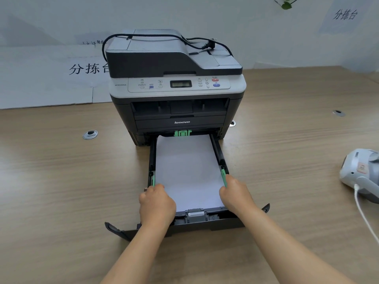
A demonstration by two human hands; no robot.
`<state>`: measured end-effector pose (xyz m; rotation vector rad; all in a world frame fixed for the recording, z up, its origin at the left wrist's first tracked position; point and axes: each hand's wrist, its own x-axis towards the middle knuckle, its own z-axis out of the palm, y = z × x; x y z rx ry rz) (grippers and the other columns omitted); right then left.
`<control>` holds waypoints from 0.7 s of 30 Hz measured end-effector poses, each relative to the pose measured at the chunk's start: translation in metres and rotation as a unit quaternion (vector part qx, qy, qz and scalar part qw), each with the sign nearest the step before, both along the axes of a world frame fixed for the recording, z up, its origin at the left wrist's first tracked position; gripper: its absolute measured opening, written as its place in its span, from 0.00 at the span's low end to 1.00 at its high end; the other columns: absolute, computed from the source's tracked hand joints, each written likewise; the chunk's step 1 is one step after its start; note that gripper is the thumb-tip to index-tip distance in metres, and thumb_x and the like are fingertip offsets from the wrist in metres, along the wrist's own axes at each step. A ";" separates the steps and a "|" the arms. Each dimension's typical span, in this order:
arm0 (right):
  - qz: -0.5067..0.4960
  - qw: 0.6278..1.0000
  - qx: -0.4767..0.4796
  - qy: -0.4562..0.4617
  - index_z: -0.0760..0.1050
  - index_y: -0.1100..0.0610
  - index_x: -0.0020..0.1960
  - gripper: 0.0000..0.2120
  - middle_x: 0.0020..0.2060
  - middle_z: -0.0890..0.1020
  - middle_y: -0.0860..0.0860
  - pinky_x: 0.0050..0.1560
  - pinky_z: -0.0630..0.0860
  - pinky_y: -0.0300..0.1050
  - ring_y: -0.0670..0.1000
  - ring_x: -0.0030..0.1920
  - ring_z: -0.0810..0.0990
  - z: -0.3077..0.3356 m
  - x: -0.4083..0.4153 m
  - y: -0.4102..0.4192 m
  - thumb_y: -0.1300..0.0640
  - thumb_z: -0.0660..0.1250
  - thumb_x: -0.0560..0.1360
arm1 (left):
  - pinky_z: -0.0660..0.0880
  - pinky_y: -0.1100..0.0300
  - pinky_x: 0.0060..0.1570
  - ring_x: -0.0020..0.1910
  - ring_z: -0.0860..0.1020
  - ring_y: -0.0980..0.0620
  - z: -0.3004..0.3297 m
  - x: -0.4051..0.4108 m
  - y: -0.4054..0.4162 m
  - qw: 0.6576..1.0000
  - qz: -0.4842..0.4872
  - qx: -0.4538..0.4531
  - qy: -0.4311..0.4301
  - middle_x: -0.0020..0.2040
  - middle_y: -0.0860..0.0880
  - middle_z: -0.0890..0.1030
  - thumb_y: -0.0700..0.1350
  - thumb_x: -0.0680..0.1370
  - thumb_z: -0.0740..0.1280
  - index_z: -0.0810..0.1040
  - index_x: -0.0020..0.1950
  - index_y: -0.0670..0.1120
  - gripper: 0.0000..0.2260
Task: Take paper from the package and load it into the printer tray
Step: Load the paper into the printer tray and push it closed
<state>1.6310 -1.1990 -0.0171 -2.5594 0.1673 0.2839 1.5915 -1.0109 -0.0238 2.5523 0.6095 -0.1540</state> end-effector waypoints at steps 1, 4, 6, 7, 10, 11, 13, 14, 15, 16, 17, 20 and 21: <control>0.014 1.000 -0.014 -0.008 0.70 0.63 0.57 0.11 0.39 0.73 0.54 0.29 0.65 0.41 0.53 0.36 0.71 0.000 -0.003 0.000 0.66 0.53 0.77 | 0.70 0.53 0.58 0.64 0.70 0.43 0.002 -0.002 -0.001 1.000 -0.009 0.013 0.002 0.65 0.43 0.74 0.34 0.78 0.55 0.72 0.66 0.41 0.18; 0.043 0.996 -0.051 -0.057 0.68 0.61 0.47 0.06 0.41 0.74 0.54 0.38 0.69 0.45 0.55 0.40 0.72 0.004 -0.014 -0.002 0.61 0.54 0.79 | 0.72 0.52 0.48 0.59 0.71 0.43 0.015 -0.014 -0.003 0.998 -0.036 0.044 0.004 0.58 0.43 0.77 0.34 0.78 0.55 0.74 0.59 0.41 0.14; 0.057 0.991 -0.074 -0.092 0.70 0.59 0.47 0.06 0.43 0.77 0.55 0.43 0.72 0.48 0.56 0.44 0.75 0.009 -0.024 -0.005 0.59 0.56 0.79 | 0.71 0.53 0.44 0.56 0.73 0.43 0.020 -0.024 -0.003 0.997 -0.053 0.059 -0.009 0.55 0.44 0.78 0.36 0.79 0.55 0.75 0.57 0.42 0.12; 0.063 0.987 -0.087 -0.118 0.73 0.60 0.49 0.08 0.45 0.78 0.55 0.45 0.73 0.49 0.57 0.47 0.76 0.012 -0.030 -0.006 0.58 0.57 0.79 | 0.72 0.53 0.44 0.55 0.74 0.44 0.023 -0.030 -0.003 0.996 -0.057 0.062 -0.016 0.54 0.45 0.78 0.37 0.80 0.55 0.75 0.56 0.42 0.12; 0.076 0.973 -0.089 -0.201 0.77 0.60 0.43 0.07 0.39 0.81 0.56 0.35 0.69 0.47 0.58 0.39 0.77 0.021 -0.050 -0.011 0.58 0.63 0.76 | 0.73 0.53 0.45 0.52 0.74 0.46 0.031 -0.046 -0.002 0.995 -0.063 0.074 -0.036 0.53 0.46 0.78 0.41 0.81 0.54 0.76 0.55 0.44 0.12; 0.077 0.971 -0.088 -0.209 0.76 0.61 0.40 0.08 0.36 0.81 0.56 0.33 0.66 0.46 0.57 0.35 0.75 0.024 -0.056 -0.012 0.58 0.65 0.76 | 0.73 0.53 0.45 0.52 0.74 0.45 0.033 -0.052 -0.001 0.993 -0.063 0.085 -0.045 0.52 0.46 0.79 0.41 0.81 0.54 0.77 0.54 0.44 0.12; 0.093 0.971 -0.094 -0.198 0.76 0.61 0.41 0.12 0.37 0.81 0.56 0.33 0.64 0.45 0.56 0.33 0.72 0.030 -0.067 -0.015 0.54 0.63 0.77 | 0.73 0.51 0.41 0.47 0.76 0.43 0.037 -0.061 -0.002 0.991 -0.071 0.087 -0.072 0.47 0.45 0.80 0.40 0.80 0.58 0.79 0.48 0.43 0.09; 0.110 0.972 -0.102 -0.183 0.76 0.61 0.42 0.14 0.39 0.82 0.56 0.34 0.64 0.44 0.55 0.35 0.72 0.032 -0.072 -0.016 0.52 0.60 0.78 | 0.73 0.51 0.38 0.43 0.76 0.42 0.038 -0.065 -0.002 0.989 -0.082 0.081 -0.089 0.43 0.43 0.80 0.40 0.78 0.61 0.79 0.45 0.41 0.07; 0.127 0.971 -0.110 -0.172 0.76 0.60 0.43 0.15 0.41 0.82 0.55 0.35 0.64 0.44 0.55 0.36 0.73 0.034 -0.077 -0.017 0.50 0.59 0.79 | 0.74 0.51 0.36 0.40 0.76 0.41 0.039 -0.070 -0.003 0.987 -0.092 0.081 -0.100 0.40 0.43 0.80 0.39 0.77 0.64 0.79 0.42 0.41 0.06; 0.144 0.969 -0.115 -0.162 0.76 0.60 0.44 0.16 0.42 0.82 0.55 0.36 0.64 0.44 0.56 0.38 0.74 0.035 -0.080 -0.018 0.49 0.57 0.79 | 0.73 0.51 0.35 0.39 0.76 0.42 0.041 -0.074 -0.004 0.986 -0.101 0.083 -0.099 0.39 0.43 0.79 0.40 0.77 0.64 0.78 0.41 0.41 0.06; 0.161 0.968 -0.117 -0.153 0.76 0.59 0.44 0.17 0.43 0.83 0.55 0.37 0.63 0.44 0.57 0.40 0.76 0.037 -0.084 -0.019 0.48 0.57 0.79 | 0.73 0.52 0.34 0.38 0.76 0.43 0.044 -0.077 -0.006 0.987 -0.107 0.084 -0.087 0.39 0.44 0.79 0.41 0.77 0.63 0.77 0.40 0.42 0.07; 0.198 0.965 -0.120 -0.123 0.76 0.59 0.45 0.18 0.45 0.83 0.56 0.38 0.63 0.43 0.59 0.47 0.79 0.039 -0.092 -0.021 0.47 0.56 0.80 | 0.71 0.56 0.37 0.39 0.73 0.45 0.053 -0.083 -0.010 0.988 -0.123 0.094 -0.028 0.43 0.45 0.80 0.43 0.78 0.58 0.71 0.41 0.45 0.07; 0.206 0.964 -0.125 -0.114 0.76 0.59 0.46 0.18 0.46 0.83 0.55 0.38 0.63 0.43 0.59 0.48 0.80 0.039 -0.093 -0.022 0.47 0.55 0.80 | 0.71 0.57 0.40 0.42 0.75 0.44 0.055 -0.083 -0.010 0.985 -0.138 0.106 0.012 0.47 0.45 0.81 0.44 0.78 0.57 0.73 0.44 0.46 0.07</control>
